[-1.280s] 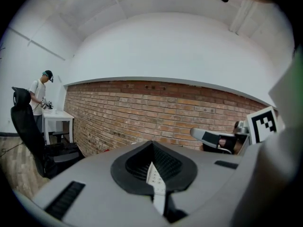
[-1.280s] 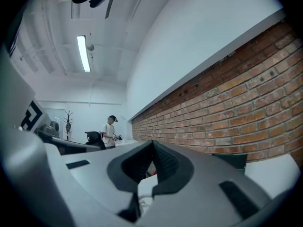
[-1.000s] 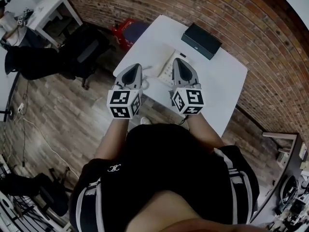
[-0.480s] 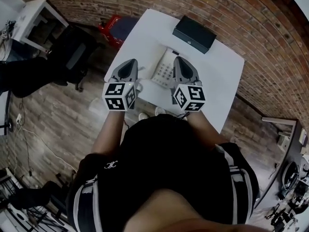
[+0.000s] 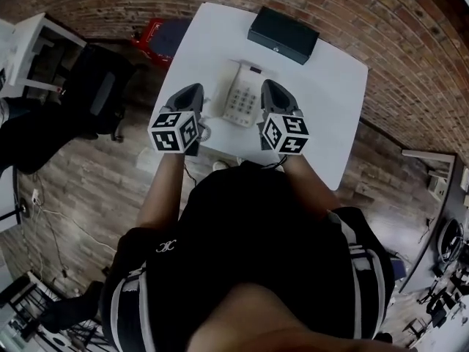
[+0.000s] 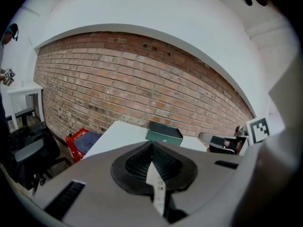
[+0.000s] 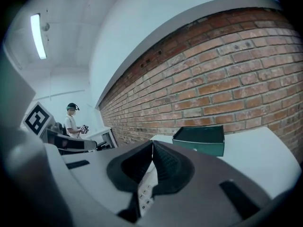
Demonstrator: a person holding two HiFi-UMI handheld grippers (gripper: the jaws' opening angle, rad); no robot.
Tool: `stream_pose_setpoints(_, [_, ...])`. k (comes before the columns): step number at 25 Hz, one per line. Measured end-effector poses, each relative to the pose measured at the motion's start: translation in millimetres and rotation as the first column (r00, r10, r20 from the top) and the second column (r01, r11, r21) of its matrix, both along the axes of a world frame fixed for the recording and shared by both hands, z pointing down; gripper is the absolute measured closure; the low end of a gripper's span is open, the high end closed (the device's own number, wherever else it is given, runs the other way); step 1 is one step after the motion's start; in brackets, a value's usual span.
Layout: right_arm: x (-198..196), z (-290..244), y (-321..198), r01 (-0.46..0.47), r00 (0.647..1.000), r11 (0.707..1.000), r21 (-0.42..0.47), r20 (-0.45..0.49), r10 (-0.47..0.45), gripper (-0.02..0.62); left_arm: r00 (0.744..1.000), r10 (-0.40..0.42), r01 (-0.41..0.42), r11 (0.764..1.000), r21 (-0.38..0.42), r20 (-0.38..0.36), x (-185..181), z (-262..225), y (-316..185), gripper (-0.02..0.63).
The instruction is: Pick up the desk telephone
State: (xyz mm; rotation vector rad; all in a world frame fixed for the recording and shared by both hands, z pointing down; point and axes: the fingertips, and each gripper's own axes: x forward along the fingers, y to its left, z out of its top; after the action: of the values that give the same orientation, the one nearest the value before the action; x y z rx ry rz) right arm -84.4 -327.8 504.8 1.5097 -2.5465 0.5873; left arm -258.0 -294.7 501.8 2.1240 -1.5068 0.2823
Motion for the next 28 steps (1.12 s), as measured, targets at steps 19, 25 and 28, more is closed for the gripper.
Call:
stream_pose_setpoints(19, [10.4, 129.2, -20.4, 0.021, 0.989, 0.92, -0.391, 0.142, 0.037, 0.388, 0.95, 0.199, -0.264, 0.922, -0.282, -0.24, 31.5, 96.7, -52.5, 0.302])
stream_pose_setpoints(25, [10.5, 157.1, -29.2, 0.03, 0.985, 0.881, -0.473, 0.165, 0.055, 0.385, 0.911, 0.252, -0.37, 0.851, -0.373, -0.327, 44.0, 134.6, -54.9, 0.273])
stream_pose_setpoints(28, [7.1, 167.3, -30.7, 0.054, 0.976, 0.853, -0.518, 0.207, 0.064, 0.382, 0.894, 0.266, -0.405, 0.824, -0.396, -0.361, 47.3, 145.6, -56.0, 0.265])
